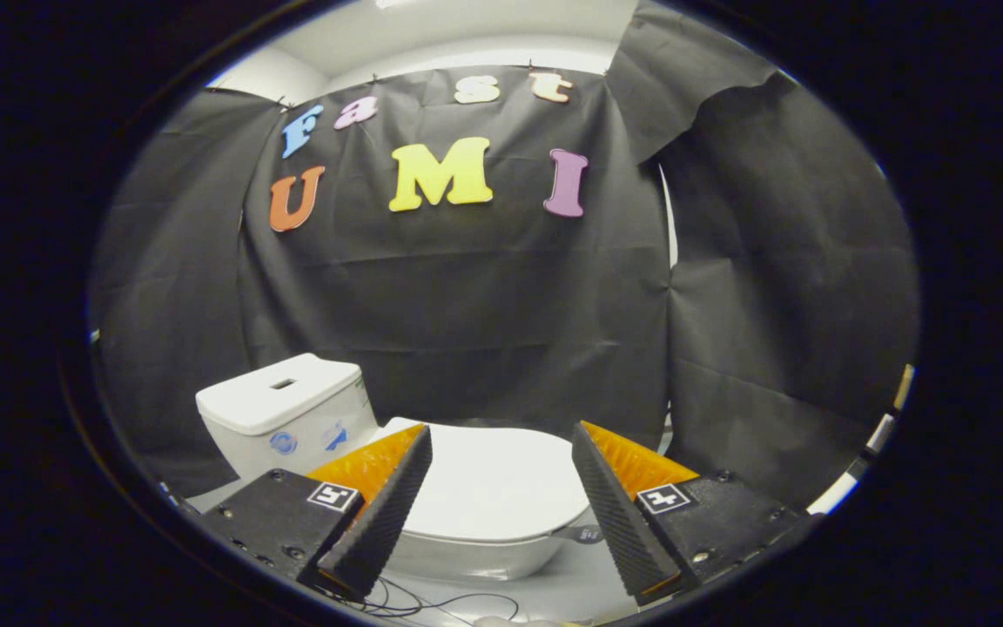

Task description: Open the toilet lid.

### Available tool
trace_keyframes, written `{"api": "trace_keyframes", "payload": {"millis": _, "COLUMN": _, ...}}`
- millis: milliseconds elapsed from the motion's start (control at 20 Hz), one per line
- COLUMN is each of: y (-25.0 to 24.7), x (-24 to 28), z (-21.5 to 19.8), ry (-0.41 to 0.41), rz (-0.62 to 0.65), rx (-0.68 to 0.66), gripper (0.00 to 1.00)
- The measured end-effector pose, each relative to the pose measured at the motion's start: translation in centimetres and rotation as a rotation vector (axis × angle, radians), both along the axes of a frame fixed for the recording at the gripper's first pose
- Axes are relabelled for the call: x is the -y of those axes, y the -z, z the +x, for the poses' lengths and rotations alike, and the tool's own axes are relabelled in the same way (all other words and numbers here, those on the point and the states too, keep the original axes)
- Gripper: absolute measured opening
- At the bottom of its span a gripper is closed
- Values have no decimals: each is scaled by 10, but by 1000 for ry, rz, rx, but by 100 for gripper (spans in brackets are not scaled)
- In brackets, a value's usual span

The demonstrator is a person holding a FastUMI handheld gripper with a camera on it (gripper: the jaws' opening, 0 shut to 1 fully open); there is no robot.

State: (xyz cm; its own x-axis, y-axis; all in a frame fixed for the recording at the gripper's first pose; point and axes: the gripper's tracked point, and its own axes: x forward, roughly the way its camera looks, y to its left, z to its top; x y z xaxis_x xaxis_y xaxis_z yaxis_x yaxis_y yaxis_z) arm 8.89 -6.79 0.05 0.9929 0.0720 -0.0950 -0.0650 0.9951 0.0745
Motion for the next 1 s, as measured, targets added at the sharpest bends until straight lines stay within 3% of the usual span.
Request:
{"api": "trace_keyframes", "payload": {"millis": 250, "y": 36, "x": 34, "z": 40, "ry": -14, "rz": 116, "rx": -112, "gripper": 100}}
{"api": "trace_keyframes", "payload": {"millis": 550, "y": 103, "x": 75, "z": 77, "ry": 27, "rz": 376, "rx": -282, "gripper": 100}}
{"api": "trace_keyframes", "payload": {"millis": 1000, "y": 170, "x": 100, "z": 100, "ry": 17, "rz": 579, "rx": -430, "gripper": 99}}
